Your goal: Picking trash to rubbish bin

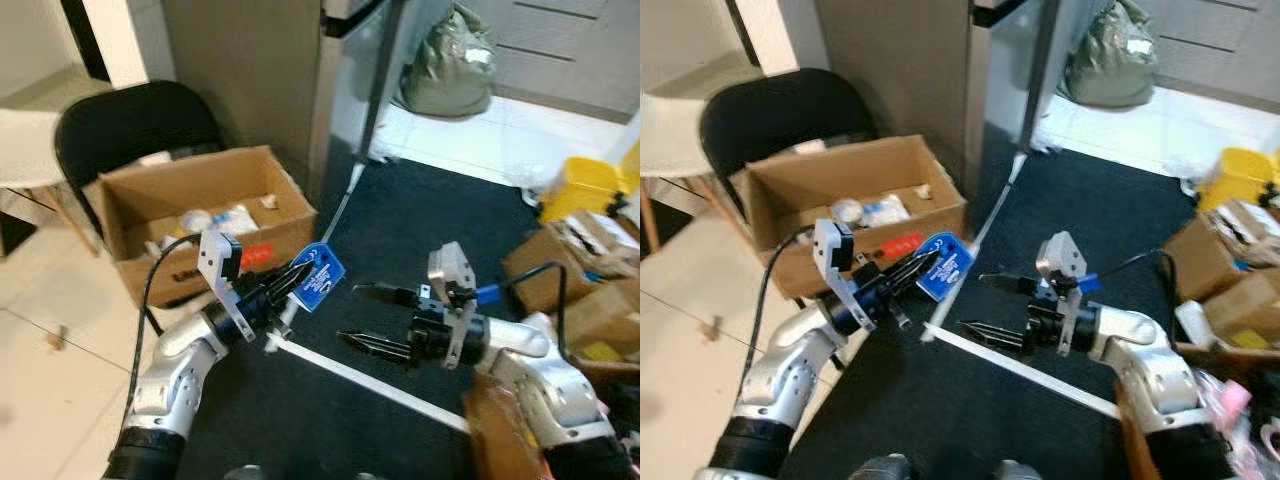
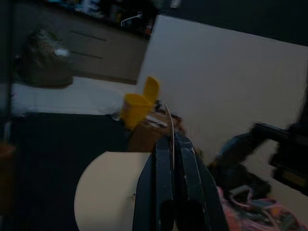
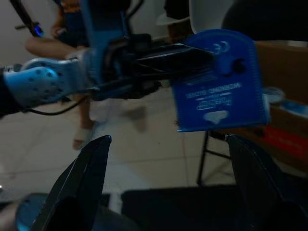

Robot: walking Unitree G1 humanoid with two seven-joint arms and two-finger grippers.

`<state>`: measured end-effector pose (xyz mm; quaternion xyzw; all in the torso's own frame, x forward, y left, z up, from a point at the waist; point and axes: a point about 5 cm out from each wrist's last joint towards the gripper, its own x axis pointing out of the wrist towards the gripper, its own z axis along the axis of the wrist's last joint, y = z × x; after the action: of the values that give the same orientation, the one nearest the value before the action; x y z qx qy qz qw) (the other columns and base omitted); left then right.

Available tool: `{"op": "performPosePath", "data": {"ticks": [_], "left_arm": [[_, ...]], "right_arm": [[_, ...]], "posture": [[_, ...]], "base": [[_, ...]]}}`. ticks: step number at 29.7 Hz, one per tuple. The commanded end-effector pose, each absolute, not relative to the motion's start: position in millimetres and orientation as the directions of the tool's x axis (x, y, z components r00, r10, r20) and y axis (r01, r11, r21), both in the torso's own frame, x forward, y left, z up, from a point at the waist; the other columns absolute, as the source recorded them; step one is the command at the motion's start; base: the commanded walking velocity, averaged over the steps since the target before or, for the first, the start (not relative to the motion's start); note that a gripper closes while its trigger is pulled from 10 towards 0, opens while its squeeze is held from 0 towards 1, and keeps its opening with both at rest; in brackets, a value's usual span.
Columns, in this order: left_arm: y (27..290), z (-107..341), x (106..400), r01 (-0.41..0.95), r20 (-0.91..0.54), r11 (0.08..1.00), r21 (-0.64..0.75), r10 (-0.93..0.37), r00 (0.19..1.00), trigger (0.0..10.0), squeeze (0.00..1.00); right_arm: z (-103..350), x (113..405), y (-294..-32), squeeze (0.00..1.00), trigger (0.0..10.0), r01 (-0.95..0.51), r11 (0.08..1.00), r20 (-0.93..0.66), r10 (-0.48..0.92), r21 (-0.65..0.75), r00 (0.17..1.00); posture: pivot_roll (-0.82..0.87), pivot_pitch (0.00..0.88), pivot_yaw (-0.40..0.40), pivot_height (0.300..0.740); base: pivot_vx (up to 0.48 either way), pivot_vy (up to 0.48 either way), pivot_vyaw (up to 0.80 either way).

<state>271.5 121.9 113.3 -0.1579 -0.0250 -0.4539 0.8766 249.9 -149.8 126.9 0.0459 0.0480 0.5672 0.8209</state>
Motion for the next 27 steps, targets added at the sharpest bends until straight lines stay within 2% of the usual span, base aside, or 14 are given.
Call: {"op": "performPosePath", "data": {"ticks": [1,6,14,17,27], "left_arm": [[122.7,115.9,272.0,0.803,0.195,0.545,-0.242,-0.783,0.59,10.0,0.0],[127.5,117.4,274.2,0.792,0.198,0.563,-0.237,-0.77,0.606,10.0,0.0],[140.8,120.3,279.4,0.758,0.2,0.613,-0.224,-0.732,0.651,10.0,0.0],[153.4,123.2,285.7,0.722,0.194,0.661,-0.204,-0.696,0.692,10.0,0.0],[162.0,126.0,292.0,0.696,0.198,0.689,-0.203,-0.667,0.718,10.0,0.0]], "right_arm": [[129.0,250.2,-151.6,0.0,10.0,-0.931,0.351,-0.028,0.936,0.104,0.35],[128.3,251.2,-152.2,0.0,10.0,-0.926,0.364,-0.033,0.932,0.101,0.362],[125.6,252.5,-152.4,0.0,10.0,-0.917,0.379,-0.051,0.925,0.12,0.376],[125.6,253.9,-151.0,0.0,10.0,-0.914,0.388,-0.058,0.922,0.116,0.383],[124.5,255.1,-149.2,0.0,10.0,-0.907,0.403,-0.065,0.915,0.122,0.398]], "posture": [[0.02,0.0,-0.015,0.74],[0.02,0.0,-0.01,0.74],[0.02,0.0,-0.007,0.74],[0.03,0.0,0.003,0.74],[0.02,0.0,0.007,0.74]], "base": [[0.48,0.0,0.75],[0.48,0.0,0.71],[0.48,0.0,0.0],[0.48,0.0,0.0],[0.48,0.0,0.0]]}}
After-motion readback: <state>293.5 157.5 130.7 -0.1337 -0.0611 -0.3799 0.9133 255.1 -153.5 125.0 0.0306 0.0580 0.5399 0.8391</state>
